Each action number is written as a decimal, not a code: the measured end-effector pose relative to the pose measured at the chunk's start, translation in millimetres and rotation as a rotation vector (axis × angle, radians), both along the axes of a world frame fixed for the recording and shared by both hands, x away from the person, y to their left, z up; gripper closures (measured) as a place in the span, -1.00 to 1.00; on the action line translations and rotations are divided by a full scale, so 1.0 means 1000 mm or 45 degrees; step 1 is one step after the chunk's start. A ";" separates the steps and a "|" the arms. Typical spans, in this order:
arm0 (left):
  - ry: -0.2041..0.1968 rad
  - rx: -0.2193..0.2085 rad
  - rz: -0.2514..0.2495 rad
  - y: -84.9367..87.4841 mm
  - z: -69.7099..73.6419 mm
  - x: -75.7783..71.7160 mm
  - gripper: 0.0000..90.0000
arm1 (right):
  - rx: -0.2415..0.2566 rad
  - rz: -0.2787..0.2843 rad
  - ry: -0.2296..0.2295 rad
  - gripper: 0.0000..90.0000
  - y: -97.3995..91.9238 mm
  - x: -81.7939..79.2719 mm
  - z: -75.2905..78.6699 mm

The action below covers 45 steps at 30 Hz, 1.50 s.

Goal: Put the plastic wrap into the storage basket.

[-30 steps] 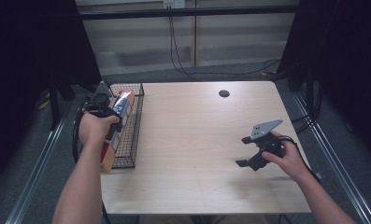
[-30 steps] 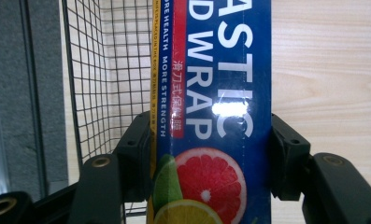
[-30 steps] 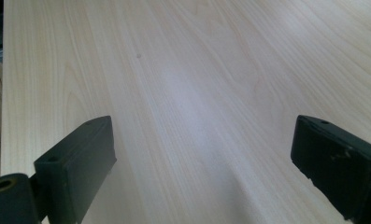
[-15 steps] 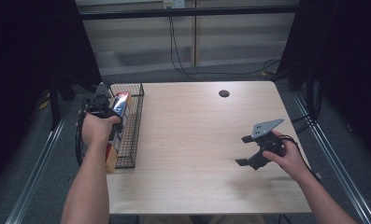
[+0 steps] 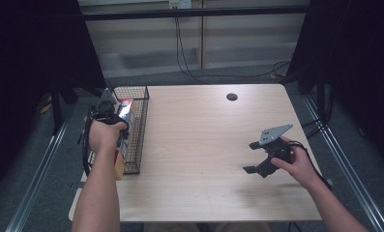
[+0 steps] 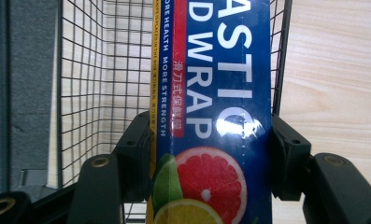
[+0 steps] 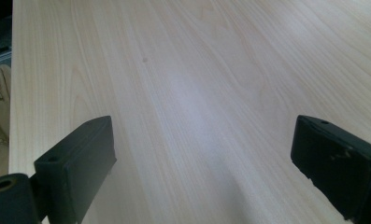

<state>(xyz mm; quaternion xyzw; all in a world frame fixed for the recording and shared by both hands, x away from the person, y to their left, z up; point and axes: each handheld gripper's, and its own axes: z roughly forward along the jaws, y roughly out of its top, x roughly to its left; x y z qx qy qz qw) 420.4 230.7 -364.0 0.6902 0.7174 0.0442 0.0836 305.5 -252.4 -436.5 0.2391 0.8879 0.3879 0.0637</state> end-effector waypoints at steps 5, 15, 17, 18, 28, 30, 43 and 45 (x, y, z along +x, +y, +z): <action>0.009 -0.007 0.000 -0.004 -0.005 0.002 -0.03 | 0.005 -0.001 -0.001 -0.87 -0.001 0.000 0.001; 0.021 0.005 0.015 -0.005 -0.017 0.005 -0.05 | -0.006 0.000 0.009 -0.87 0.000 -0.001 -0.002; 0.036 -0.007 0.030 -0.005 -0.019 0.006 -0.05 | -0.003 0.000 0.009 -0.87 0.000 0.000 -0.003; 0.027 -0.005 0.031 -0.005 -0.020 0.006 -0.06 | -0.005 -0.001 0.008 -0.87 0.000 0.000 -0.003; 0.007 0.001 0.033 -0.005 -0.021 0.005 -0.10 | -0.003 -0.003 0.007 -0.87 0.000 -0.001 -0.002; 0.009 -0.013 0.036 -0.005 -0.021 0.005 -0.11 | -0.002 0.000 0.007 -0.87 -0.001 -0.001 -0.002; -0.115 -0.028 -0.056 -0.001 0.010 -0.001 -0.39 | -0.005 0.002 0.008 -0.87 -0.001 0.000 -0.002; -0.127 -0.048 -0.065 0.000 0.015 -0.002 -0.42 | -0.001 0.003 0.009 -0.87 -0.001 0.000 -0.002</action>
